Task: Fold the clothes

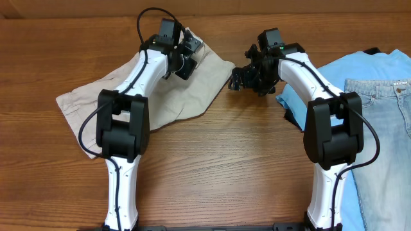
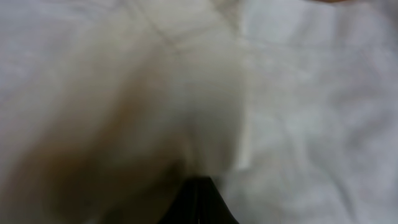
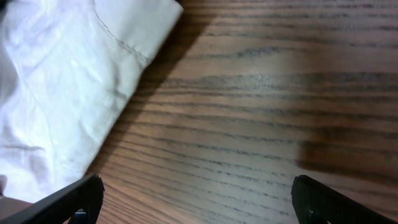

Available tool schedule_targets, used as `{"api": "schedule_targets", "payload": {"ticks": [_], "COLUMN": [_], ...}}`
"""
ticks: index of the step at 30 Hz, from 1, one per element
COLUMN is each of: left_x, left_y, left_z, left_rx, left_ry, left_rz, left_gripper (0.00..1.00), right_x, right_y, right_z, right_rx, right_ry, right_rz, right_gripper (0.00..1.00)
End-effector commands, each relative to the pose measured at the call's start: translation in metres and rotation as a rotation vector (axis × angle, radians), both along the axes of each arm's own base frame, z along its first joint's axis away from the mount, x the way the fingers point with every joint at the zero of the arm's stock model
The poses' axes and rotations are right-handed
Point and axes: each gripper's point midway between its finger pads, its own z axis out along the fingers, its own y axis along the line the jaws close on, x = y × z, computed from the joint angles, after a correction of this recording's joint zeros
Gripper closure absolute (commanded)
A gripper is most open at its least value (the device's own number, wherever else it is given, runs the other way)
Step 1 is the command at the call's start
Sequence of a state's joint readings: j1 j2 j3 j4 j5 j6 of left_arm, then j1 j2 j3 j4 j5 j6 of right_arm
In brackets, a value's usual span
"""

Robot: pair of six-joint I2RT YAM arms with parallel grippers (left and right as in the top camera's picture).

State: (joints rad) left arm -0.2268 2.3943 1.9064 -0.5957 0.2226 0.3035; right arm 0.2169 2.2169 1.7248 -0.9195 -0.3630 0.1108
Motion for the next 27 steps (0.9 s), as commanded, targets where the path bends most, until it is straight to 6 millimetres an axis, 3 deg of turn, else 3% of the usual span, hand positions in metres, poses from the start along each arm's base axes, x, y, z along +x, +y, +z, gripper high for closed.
{"api": "schedule_targets", "payload": {"ticks": [1, 3, 8, 10, 13, 16, 18, 19, 22, 24, 27], "left_x": [0.021, 0.048, 0.112, 0.124, 0.119, 0.092, 0.067, 0.053, 0.012, -0.01, -0.037], "left_y": [0.007, 0.009, 0.02, 0.027, 0.041, 0.057, 0.064, 0.067, 0.072, 0.074, 0.078], "left_z": [-0.014, 0.006, 0.113, 0.159, 0.2, 0.207, 0.199, 0.193, 0.169, 0.157, 0.145], "left_rx": [-0.054, -0.124, -0.335, -0.367, -0.336, -0.261, -0.223, -0.204, -0.146, -0.106, -0.063], "left_ry": [-0.02, -0.111, -0.343, -0.418, -0.43, -0.315, -0.194, -0.129, 0.063, 0.155, 0.272], "left_rz": [0.159, 0.253, 0.392, 0.373, 0.332, 0.33, 0.347, 0.356, 0.369, 0.36, 0.37], "left_gripper": [0.96, 0.96, 0.87, 0.85, 0.84, 0.8, 0.55, 0.52, 0.56, 0.63, 0.63], "right_x": [-0.001, -0.002, -0.006, -0.007, -0.004, 0.005, 0.013, 0.018, 0.032, 0.038, 0.044], "right_y": [0.003, 0.003, 0.002, 0.002, 0.002, 0.004, 0.004, 0.005, 0.015, 0.028, 0.042], "right_z": [0.013, 0.013, 0.012, 0.012, 0.012, 0.015, 0.017, 0.019, 0.031, 0.046, 0.064], "right_rx": [0.016, 0.015, 0.011, 0.01, 0.012, 0.022, 0.03, 0.038, 0.124, 0.235, 0.362], "right_ry": [-0.02, -0.017, -0.001, 0.003, -0.007, -0.047, -0.081, -0.101, -0.165, -0.2, -0.232], "right_rz": [0.012, 0.012, 0.012, 0.012, 0.011, 0.012, 0.008, 0.007, 0.021, 0.049, 0.067], "right_gripper": [0.0, 0.0, 0.0, 0.0, 0.0, 0.0, 0.0, 0.0, 0.0, 0.0, 0.0]}}
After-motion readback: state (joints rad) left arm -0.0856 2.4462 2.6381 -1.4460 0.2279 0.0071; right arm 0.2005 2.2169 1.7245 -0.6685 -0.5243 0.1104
